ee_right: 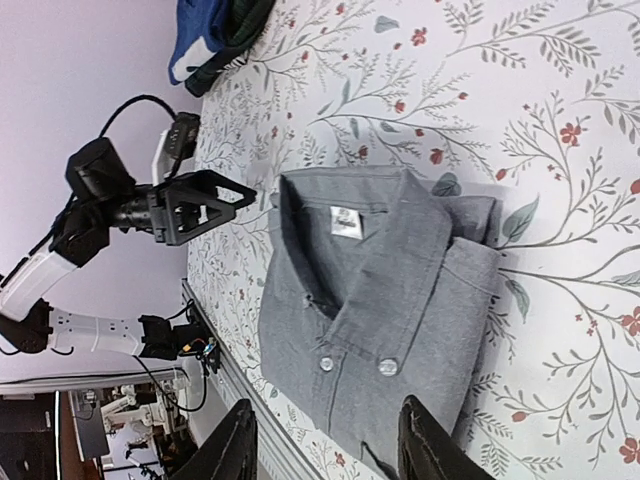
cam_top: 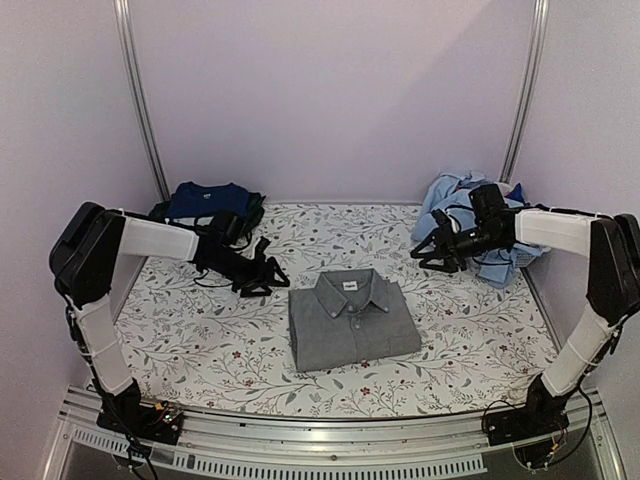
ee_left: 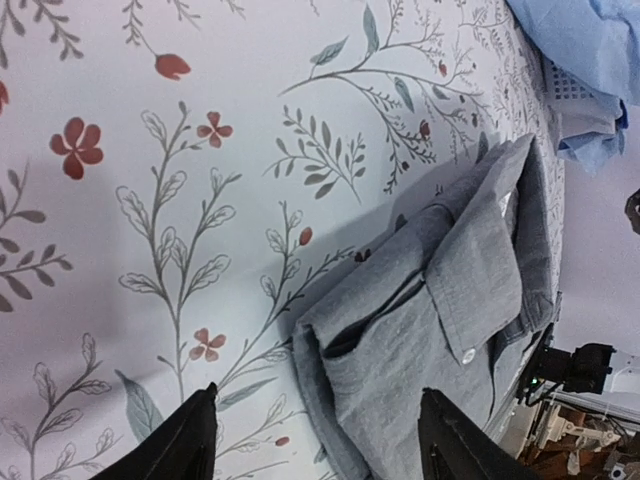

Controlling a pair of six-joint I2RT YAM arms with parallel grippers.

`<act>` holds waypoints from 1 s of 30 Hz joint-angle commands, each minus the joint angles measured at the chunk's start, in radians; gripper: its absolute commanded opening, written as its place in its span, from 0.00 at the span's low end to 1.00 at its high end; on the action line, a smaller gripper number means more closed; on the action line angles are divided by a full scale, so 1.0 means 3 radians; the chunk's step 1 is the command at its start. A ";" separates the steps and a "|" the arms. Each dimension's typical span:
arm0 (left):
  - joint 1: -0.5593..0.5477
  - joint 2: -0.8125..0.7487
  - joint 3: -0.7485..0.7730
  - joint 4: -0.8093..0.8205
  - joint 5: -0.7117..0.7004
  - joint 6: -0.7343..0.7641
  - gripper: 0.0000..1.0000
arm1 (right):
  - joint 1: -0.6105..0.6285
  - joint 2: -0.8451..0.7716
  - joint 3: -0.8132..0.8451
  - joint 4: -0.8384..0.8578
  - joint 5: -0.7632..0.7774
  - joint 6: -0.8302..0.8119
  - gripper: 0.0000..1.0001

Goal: Fold and stack the mixed laundry pile
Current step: Smooth out the rectangle-folded shirt at the center of the board.

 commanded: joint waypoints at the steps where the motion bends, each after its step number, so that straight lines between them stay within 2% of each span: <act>1: -0.0133 0.0114 0.0139 0.0018 0.0014 -0.0164 0.69 | 0.0028 0.0510 0.0012 0.0090 0.0178 -0.0061 0.48; 6: -0.0225 0.0262 0.0146 -0.0018 -0.0070 -0.0322 0.65 | 0.0066 0.0934 0.0145 0.0215 0.0077 -0.0107 0.48; 11: -0.0249 0.0475 0.0285 -0.0029 -0.0031 -0.0329 0.50 | 0.0223 0.1217 0.0204 0.0274 0.0012 -0.0159 0.44; 13: -0.0247 0.0550 0.0343 0.0025 0.0021 -0.0298 0.44 | 0.0332 0.1307 0.0209 0.0305 -0.0027 -0.0158 0.35; 17: -0.0185 0.0633 0.0416 0.0088 0.0120 -0.0208 0.20 | 0.0506 0.1202 0.0078 0.0297 -0.0053 -0.0117 0.13; 19: -0.0135 0.0629 0.0436 0.0067 0.0125 -0.0095 0.10 | 0.0575 0.1030 -0.0080 0.0294 -0.0056 -0.0074 0.09; 21: -0.0093 0.0628 0.0470 0.0011 0.0095 0.0027 0.04 | 0.0627 0.0768 -0.0249 0.0300 -0.0065 0.0000 0.09; 24: -0.0040 0.0616 0.0476 -0.0018 0.0074 0.0178 0.04 | 0.0711 0.0523 -0.0351 0.0237 -0.0218 0.0010 0.08; 26: 0.0013 0.0595 0.0452 -0.0011 0.0158 0.0226 0.17 | 0.0720 0.0482 -0.0319 0.0066 -0.0156 -0.0076 0.17; 28: 0.0034 0.0488 0.0374 0.0035 0.0187 0.0209 0.39 | 0.0647 0.0498 -0.0322 -0.0005 0.0002 -0.0165 0.34; 30: 0.0037 0.0390 0.0316 0.0065 0.0199 0.0202 0.46 | 0.0519 0.0526 -0.0364 0.0062 0.0020 -0.0169 0.35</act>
